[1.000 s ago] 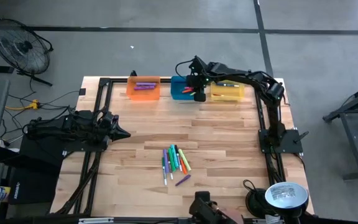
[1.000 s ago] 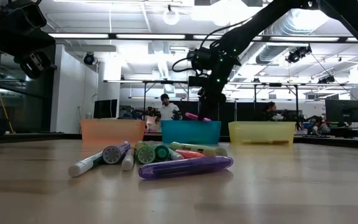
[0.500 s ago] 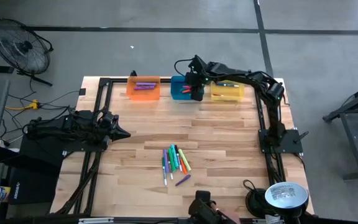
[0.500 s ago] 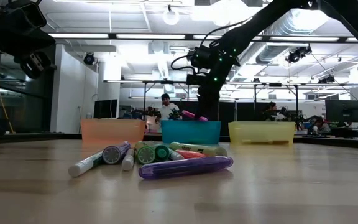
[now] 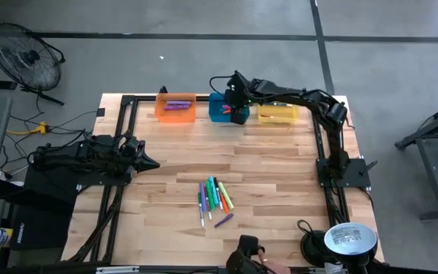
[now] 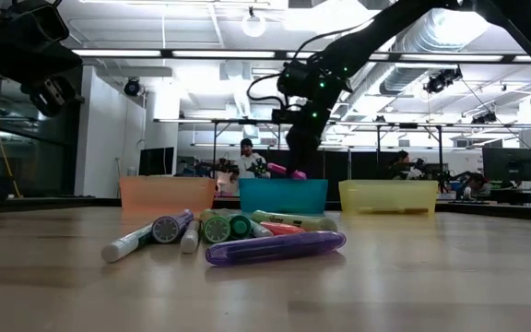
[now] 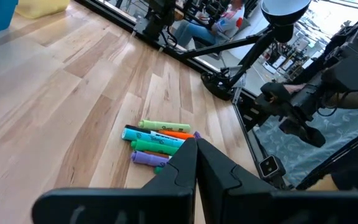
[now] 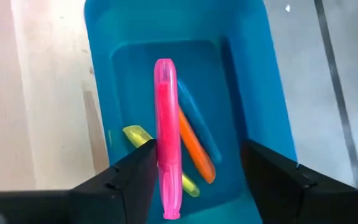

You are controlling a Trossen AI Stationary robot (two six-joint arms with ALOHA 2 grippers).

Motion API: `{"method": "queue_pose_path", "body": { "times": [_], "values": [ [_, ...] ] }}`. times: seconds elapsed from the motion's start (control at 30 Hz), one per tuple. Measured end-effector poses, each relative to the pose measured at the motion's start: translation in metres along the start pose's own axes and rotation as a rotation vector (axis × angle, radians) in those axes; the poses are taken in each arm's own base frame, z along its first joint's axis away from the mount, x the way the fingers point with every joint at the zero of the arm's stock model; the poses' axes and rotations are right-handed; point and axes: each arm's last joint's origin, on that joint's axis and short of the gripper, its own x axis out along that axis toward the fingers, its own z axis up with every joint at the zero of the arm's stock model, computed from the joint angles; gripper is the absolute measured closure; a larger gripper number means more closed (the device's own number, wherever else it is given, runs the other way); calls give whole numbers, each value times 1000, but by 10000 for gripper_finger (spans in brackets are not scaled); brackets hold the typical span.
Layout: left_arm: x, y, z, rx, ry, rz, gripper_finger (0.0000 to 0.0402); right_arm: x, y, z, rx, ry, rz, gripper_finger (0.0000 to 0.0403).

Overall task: Pick & Place Markers
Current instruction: Put the pink pen into the blue bin, then put the light green highlighter into the orange bin

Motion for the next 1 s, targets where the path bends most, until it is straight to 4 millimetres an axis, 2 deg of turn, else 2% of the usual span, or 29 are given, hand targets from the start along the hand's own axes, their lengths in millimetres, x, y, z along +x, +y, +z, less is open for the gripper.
{"method": "queue_pose_path", "body": {
  "times": [0.27,0.47,0.6,0.73,1.0],
  "values": [
    [0,0,0,0,0,0,401,0,-1,-2,161,-4,49,175],
    [0,0,0,0,0,0,401,0,-1,-4,171,11,69,177],
    [0,0,0,0,0,0,401,-3,8,0,162,24,111,178],
    [0,0,0,0,0,0,401,-17,14,15,184,30,131,176],
    [0,0,0,0,0,0,401,-71,29,54,428,37,270,182]
  ]
}}
